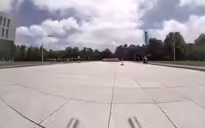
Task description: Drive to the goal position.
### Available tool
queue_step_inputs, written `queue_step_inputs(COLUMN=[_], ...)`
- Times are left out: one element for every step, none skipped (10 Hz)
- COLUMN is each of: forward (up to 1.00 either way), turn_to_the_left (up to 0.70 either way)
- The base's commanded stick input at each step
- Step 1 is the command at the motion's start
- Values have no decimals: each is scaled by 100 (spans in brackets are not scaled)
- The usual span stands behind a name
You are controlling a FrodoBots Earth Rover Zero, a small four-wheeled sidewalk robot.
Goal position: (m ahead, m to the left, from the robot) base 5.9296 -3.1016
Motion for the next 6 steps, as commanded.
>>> queue_step_inputs(forward=[50,50,50,50,50,50], turn_to_the_left=[0,0,0,0,0,0])
